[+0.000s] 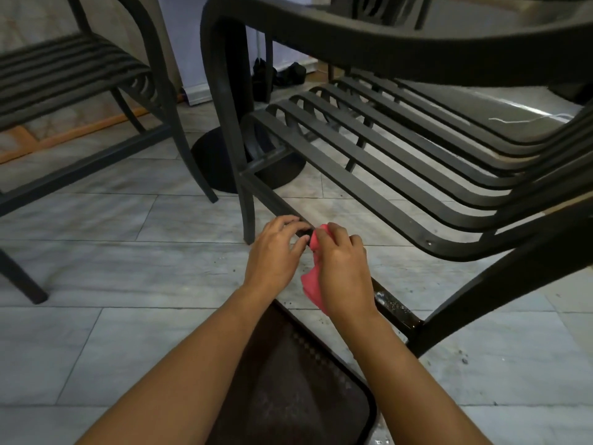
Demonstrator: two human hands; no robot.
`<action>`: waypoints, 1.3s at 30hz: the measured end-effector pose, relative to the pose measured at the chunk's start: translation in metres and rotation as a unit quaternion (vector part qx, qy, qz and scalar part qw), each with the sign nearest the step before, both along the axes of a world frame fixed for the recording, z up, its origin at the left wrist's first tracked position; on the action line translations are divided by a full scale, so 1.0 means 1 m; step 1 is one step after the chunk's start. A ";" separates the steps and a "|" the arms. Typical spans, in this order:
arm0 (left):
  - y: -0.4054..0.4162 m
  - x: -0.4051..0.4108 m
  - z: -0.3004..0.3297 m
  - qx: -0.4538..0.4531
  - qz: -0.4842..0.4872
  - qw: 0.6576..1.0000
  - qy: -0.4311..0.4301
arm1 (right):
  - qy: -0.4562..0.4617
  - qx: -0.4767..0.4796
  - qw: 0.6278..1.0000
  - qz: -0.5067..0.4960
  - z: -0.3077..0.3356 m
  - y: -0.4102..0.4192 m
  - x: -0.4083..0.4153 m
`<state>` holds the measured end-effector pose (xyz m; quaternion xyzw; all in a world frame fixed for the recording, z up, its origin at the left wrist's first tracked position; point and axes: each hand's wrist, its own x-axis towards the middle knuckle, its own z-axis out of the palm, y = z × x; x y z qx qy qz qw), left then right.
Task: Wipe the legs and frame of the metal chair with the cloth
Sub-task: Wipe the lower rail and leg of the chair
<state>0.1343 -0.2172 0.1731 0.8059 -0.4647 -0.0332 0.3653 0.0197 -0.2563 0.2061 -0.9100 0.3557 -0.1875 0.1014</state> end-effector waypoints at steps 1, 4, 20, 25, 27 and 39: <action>0.000 -0.002 0.001 0.007 -0.001 1.000 0.006 | -0.001 -0.013 1.000 0.006 0.005 0.000 0.000; -0.005 -0.001 0.000 0.012 -0.013 1.000 0.006 | 0.036 -0.017 0.999 0.015 0.011 -0.006 0.005; -0.017 0.004 -0.029 -0.043 -0.011 0.999 -0.022 | 0.061 -0.086 0.993 -0.052 -0.037 -0.008 0.007; -0.016 0.001 -0.026 -0.044 -0.013 0.999 -0.020 | 0.075 -0.084 0.992 -0.061 -0.036 -0.004 0.001; -0.016 0.000 -0.025 -0.038 -0.014 0.999 -0.020 | 0.080 -0.078 0.992 -0.062 -0.036 -0.004 -0.002; -0.018 0.004 -0.031 -0.021 -0.002 0.999 -0.050 | 0.116 -0.070 0.989 -0.059 -0.034 -0.002 -0.007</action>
